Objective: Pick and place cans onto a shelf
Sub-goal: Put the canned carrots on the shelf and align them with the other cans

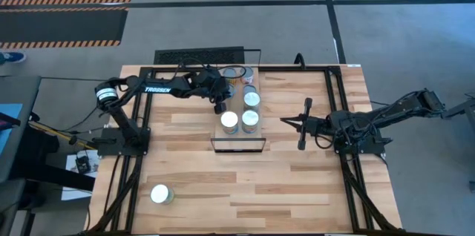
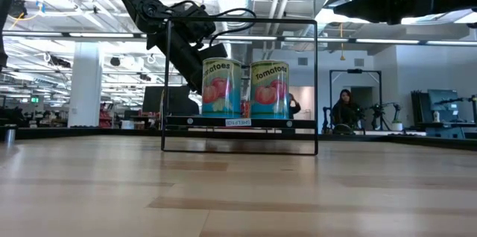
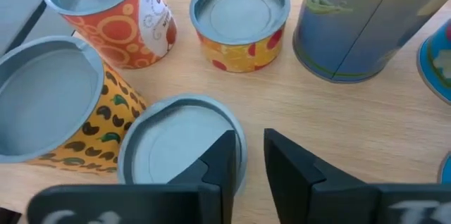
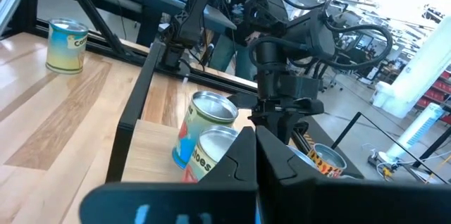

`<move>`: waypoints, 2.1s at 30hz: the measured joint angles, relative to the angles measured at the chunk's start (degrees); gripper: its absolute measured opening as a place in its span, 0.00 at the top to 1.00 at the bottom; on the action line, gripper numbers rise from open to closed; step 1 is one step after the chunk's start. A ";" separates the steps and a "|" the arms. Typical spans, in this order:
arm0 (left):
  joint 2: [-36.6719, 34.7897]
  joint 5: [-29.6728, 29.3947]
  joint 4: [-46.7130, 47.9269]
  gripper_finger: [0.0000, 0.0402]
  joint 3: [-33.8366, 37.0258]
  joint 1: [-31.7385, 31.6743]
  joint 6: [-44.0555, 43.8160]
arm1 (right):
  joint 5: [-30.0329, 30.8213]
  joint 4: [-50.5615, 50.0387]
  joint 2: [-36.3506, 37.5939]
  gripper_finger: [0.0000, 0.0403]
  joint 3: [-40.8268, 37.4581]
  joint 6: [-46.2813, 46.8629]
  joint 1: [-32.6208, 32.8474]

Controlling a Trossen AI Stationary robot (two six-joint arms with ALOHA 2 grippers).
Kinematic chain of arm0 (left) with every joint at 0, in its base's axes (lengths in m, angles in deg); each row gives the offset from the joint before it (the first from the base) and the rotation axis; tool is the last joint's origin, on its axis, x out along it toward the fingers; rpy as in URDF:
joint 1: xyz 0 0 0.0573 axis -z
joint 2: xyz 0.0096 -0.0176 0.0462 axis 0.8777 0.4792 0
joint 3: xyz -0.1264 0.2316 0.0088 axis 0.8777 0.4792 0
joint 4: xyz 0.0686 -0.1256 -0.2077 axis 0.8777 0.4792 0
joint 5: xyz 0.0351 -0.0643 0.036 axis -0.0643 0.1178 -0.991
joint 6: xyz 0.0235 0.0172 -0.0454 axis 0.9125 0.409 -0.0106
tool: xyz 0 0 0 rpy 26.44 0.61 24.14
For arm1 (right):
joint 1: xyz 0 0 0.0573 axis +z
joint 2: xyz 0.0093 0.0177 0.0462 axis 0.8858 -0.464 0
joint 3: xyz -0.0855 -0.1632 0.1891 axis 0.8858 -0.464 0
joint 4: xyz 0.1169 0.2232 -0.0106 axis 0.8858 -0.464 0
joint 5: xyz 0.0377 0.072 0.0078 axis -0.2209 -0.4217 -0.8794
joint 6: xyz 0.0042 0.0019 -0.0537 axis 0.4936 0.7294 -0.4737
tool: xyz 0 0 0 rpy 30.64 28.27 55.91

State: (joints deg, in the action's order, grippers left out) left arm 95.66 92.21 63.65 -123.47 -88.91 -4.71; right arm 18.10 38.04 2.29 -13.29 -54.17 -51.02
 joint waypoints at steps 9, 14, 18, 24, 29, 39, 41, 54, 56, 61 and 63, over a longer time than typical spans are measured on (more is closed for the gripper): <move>-1.37 -0.05 8.71 0.84 -8.06 2.69 1.12 | -1.53 0.97 0.19 0.98 -0.01 -0.63 0.30; -7.04 -1.78 12.50 0.95 -8.04 6.41 0.48 | -3.00 0.94 0.39 0.98 -0.06 -0.72 0.24; -13.86 -7.78 16.92 0.99 -6.09 10.39 -4.03 | -5.71 1.26 0.33 0.98 -1.09 -1.01 -0.39; -22.55 -19.08 27.93 1.00 -4.68 23.42 -15.48 | -14.12 6.36 0.37 0.98 -2.64 -0.74 -3.59; -23.76 -27.61 38.48 1.00 -5.94 37.83 -34.14 | -18.05 7.42 0.31 0.98 -2.64 0.50 -4.95; -15.93 -31.08 61.03 1.00 -16.81 58.71 -72.77 | -19.37 7.15 0.31 0.98 -2.64 0.50 -5.11; -12.46 -28.99 67.64 1.00 -20.85 61.53 -78.84 | -19.37 6.78 0.27 0.98 -2.64 0.57 -5.11; 3.67 -11.11 76.89 0.95 -34.37 75.54 -116.94 | -19.43 5.19 0.26 0.98 -2.62 2.20 -5.05; 5.01 -10.94 76.68 0.90 -34.39 76.72 -121.08 | -19.43 4.84 0.26 0.98 -2.62 2.45 -5.05; 8.25 -8.29 78.43 0.76 -34.37 77.80 -125.30 | -19.45 4.83 0.26 0.98 -2.62 3.10 -4.55; 9.27 -7.45 78.46 0.71 -34.37 77.80 -125.20 | -19.45 4.92 0.26 0.98 -2.62 3.06 -3.94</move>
State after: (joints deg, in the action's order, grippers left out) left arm 104.92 84.76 142.11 -157.84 -11.11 -129.92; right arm -1.35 42.96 2.56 -15.92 -51.11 -54.95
